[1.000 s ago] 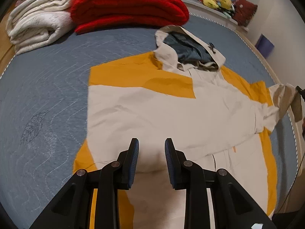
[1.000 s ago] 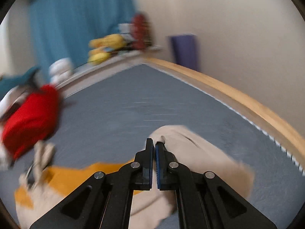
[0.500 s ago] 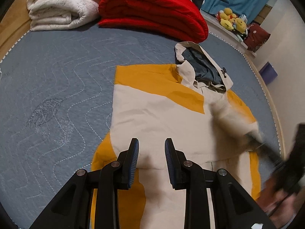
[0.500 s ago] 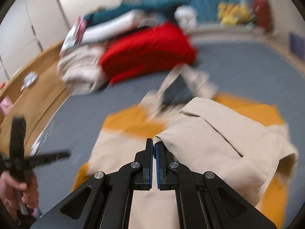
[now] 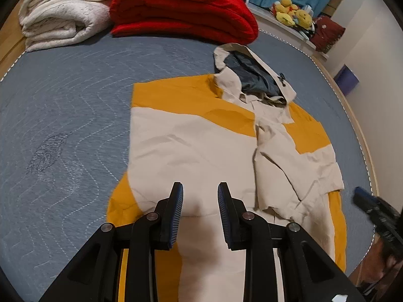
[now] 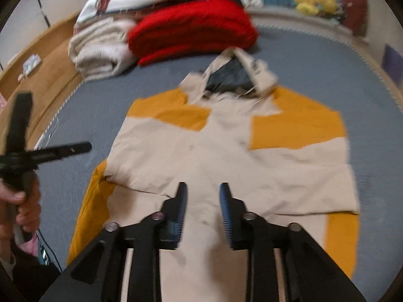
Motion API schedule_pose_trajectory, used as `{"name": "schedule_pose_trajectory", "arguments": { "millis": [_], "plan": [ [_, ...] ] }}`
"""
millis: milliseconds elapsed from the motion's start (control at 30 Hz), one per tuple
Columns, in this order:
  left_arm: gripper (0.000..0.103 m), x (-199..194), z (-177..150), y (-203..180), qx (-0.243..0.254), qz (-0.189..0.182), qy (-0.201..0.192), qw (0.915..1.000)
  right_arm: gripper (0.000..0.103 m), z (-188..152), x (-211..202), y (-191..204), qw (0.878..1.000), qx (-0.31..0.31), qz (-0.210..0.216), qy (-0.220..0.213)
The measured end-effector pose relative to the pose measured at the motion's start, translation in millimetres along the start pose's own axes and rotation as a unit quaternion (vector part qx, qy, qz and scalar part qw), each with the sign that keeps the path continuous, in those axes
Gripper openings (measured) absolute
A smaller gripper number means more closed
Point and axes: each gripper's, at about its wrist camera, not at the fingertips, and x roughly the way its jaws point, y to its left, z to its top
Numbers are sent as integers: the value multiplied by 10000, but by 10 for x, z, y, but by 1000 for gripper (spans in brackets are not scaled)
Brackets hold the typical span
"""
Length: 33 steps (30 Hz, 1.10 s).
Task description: Fold large clothes
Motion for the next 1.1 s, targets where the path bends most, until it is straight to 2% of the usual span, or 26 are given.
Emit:
{"name": "schedule_pose_trajectory", "arguments": {
  "millis": [133, 267, 367, 433, 467, 567, 667, 733, 867, 933, 967, 1033, 1100],
  "plan": [
    [26, 85, -44, -220, 117, -122, -5, 9999, 38, -105, -204, -304, 9977, 635, 52, -245],
    [26, 215, -137, -535, 361, -373, 87, 9986, 39, -299, 155, -634, 9907, 1346, 31, 178],
    [26, 299, -227, -769, 680, -552, 203, 9959, 39, -382, 557, -972, 9698, 2330, 281, 659],
    [26, 351, -283, -919, 909, -689, 289, 9931, 39, -424, 727, -1121, 9556, 2776, 506, 846],
    [26, 375, -309, -991, 1023, -748, 322, 9914, 39, -429, 779, -1164, 9525, 2854, 575, 897],
    [26, 434, -363, -1140, 1222, -907, 394, 9876, 39, -436, 913, -1236, 9494, 2939, 449, 1008],
    [26, 494, -397, -1237, 1318, -1011, 462, 9850, 39, -482, 1025, -1334, 9383, 3239, 484, 1114],
    [26, 530, -412, -1280, 1334, -1102, 532, 9835, 39, -500, 1117, -1340, 9379, 3228, 520, 1158],
    [30, 549, -450, -1342, 1403, -1188, 553, 9814, 39, -467, 1190, -1302, 9355, 3212, 856, 1197],
    [35, 553, -457, -1345, 1411, -1222, 546, 9809, 24, -416, 1122, -1246, 9368, 3195, 985, 1032],
    [36, 553, -455, -1342, 1409, -1232, 532, 9809, 6, -375, 1091, -1189, 9388, 3142, 1044, 948],
    [41, 558, -432, -1327, 1337, -1255, 514, 9817, 5, -233, 941, -1008, 9489, 2850, 1206, 626],
    [44, 542, -407, -1303, 1164, -1469, 506, 9810, 4, -91, 805, -803, 9491, 2575, 1770, 401]
  ]
}}
